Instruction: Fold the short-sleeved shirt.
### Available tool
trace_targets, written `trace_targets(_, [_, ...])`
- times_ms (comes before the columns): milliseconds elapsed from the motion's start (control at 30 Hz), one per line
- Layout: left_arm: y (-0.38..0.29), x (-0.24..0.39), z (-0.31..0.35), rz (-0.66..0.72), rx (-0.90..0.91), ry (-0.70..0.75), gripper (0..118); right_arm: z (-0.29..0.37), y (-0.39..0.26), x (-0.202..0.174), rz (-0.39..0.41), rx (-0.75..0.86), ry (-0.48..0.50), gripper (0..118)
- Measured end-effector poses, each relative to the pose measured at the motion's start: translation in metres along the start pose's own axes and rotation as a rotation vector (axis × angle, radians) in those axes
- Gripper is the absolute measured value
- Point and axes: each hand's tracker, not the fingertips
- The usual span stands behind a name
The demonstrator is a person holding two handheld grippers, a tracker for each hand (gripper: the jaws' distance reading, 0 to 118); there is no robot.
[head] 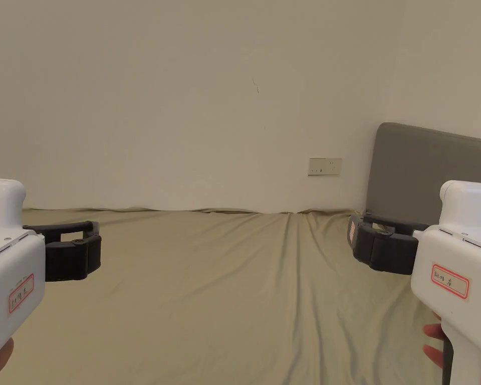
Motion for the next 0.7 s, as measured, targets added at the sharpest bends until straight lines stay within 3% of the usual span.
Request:
trace_targets(133, [0.0002, 0.0008, -0.001, 0.005, -0.002, -0.008, 118, 0.004, 0.0053, -0.0054, 0.074, 0.02, 0.06, 118])
trace_targets(233, [0.0004, 0.0022, -0.0023, 0.002, -0.007, -0.013, 118, 0.0046, 0.0057, -0.0068, 0.07, 0.014, 0.097, 118])
trace_targets(367, [0.0001, 0.0043, -0.0037, -0.001, -0.012, -0.024, 118, 0.0024, 0.0106, -0.0083, 0.115, -0.038, 0.074, 118])
trace_targets(533, [0.0003, 0.0069, -0.0052, -0.008, -0.019, -0.029, 118, 0.0008, 0.0096, -0.009, 0.118, 0.017, 0.057, 118])
trace_targets(700, [-0.0005, 0.0085, -0.006, -0.008, -0.026, -0.043, 118, 0.0034, 0.0102, -0.0067, 0.079, 0.025, 0.142, 118])
